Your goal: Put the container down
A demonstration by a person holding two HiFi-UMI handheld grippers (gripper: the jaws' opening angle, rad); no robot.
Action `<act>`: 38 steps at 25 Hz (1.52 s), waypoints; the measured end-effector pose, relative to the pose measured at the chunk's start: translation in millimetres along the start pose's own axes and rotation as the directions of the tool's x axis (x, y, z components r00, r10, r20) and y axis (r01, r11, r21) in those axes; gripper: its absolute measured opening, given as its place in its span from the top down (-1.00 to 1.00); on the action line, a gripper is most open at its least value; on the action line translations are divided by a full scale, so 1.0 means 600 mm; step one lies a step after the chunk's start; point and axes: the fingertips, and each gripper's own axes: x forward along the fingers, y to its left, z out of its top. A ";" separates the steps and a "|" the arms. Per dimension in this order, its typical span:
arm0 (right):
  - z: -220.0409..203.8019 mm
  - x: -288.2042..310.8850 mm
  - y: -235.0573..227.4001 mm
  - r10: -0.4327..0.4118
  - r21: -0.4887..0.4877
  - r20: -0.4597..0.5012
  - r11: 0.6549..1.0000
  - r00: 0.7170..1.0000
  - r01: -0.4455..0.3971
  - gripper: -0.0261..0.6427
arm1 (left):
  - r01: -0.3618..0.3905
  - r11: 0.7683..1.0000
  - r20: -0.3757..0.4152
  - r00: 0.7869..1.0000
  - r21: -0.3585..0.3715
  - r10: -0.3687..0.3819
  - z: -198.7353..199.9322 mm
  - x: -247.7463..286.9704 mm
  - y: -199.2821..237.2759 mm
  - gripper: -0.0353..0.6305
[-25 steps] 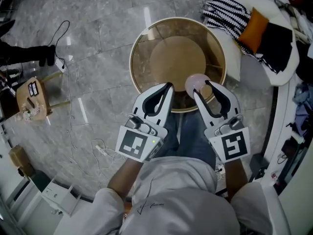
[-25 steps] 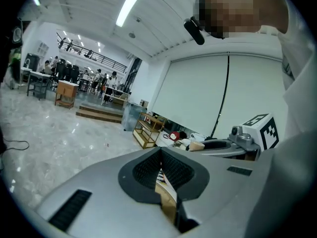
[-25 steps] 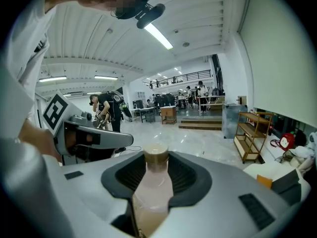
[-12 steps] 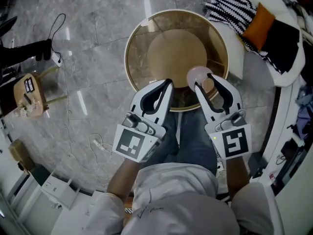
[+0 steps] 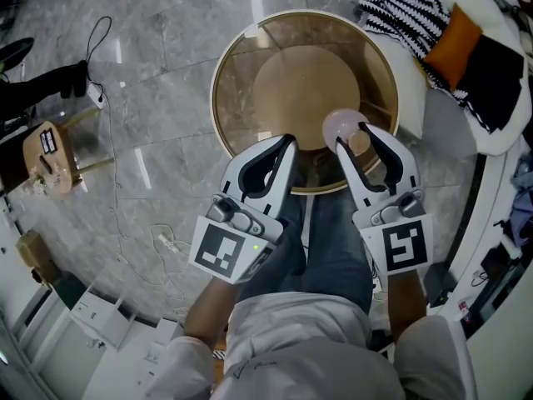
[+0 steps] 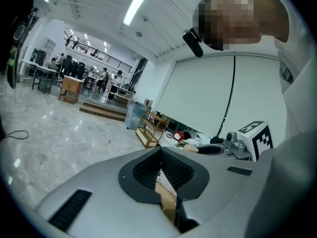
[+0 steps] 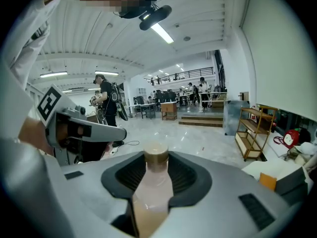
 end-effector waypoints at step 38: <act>-0.115 0.115 -0.093 0.083 -0.011 -0.047 0.996 0.995 -0.084 0.48 | -0.029 0.998 -0.046 0.999 -0.059 0.027 -0.105 0.144 0.073 0.84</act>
